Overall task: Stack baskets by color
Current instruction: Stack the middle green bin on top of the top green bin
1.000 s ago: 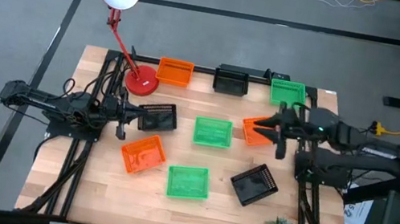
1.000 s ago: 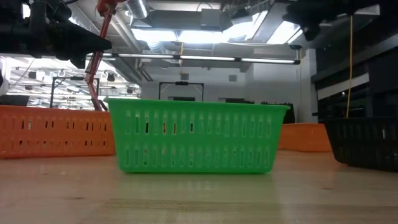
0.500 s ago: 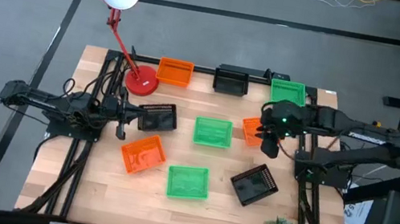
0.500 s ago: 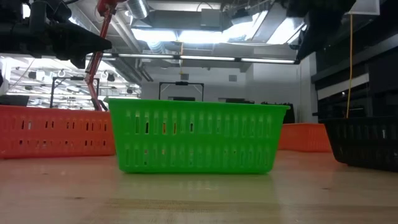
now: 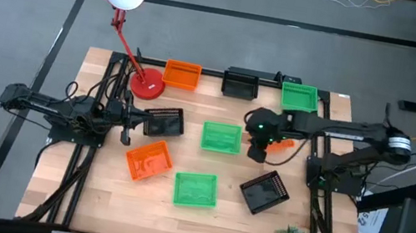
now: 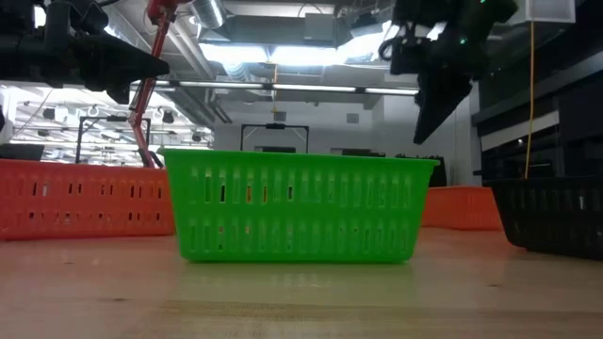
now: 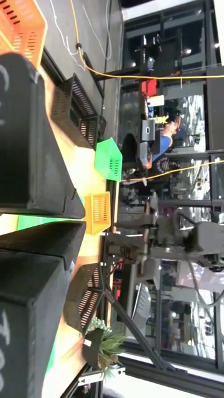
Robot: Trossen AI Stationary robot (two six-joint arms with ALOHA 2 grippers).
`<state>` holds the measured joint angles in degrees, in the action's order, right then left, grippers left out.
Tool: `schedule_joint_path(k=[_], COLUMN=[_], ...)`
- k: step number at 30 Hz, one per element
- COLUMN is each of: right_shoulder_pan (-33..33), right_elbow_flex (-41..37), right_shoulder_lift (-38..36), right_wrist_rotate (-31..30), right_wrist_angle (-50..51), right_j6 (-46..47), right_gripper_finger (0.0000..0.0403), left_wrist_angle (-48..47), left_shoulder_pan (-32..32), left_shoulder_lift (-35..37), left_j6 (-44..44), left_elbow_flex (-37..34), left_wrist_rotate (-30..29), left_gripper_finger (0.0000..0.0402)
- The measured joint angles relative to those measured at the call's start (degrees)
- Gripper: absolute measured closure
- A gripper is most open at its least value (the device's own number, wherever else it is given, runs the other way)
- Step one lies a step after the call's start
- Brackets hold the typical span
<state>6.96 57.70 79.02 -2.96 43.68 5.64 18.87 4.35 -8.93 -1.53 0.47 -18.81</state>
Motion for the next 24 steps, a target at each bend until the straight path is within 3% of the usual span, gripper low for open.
schedule_joint_path(k=[7, 20, 24], right_shoulder_pan=[0.0, 0.1, 0.1], right_elbow_flex=[5.6, 18.2, 20.7], right_shoulder_lift=[8.1, 24.6, 28.2], right_wrist_rotate=[-7.5, -7.6, -7.9], right_wrist_angle=[-0.9, -4.2, -4.3], right_j6=[-6.2, -26.7, -27.7], right_gripper_finger=[0.0297, 0.0297, 0.0297], left_wrist_angle=[0.0, 0.0, 0.0], left_shoulder_pan=[0.0, 0.0, 0.0], left_shoulder_lift=[0.0, 0.0, 0.0], left_j6=[-0.1, 0.0, -0.1], left_elbow_flex=[0.0, 0.0, 0.0], left_wrist_rotate=[0.0, 0.0, 0.0], left_gripper_finger=[0.039, 0.039, 0.039])
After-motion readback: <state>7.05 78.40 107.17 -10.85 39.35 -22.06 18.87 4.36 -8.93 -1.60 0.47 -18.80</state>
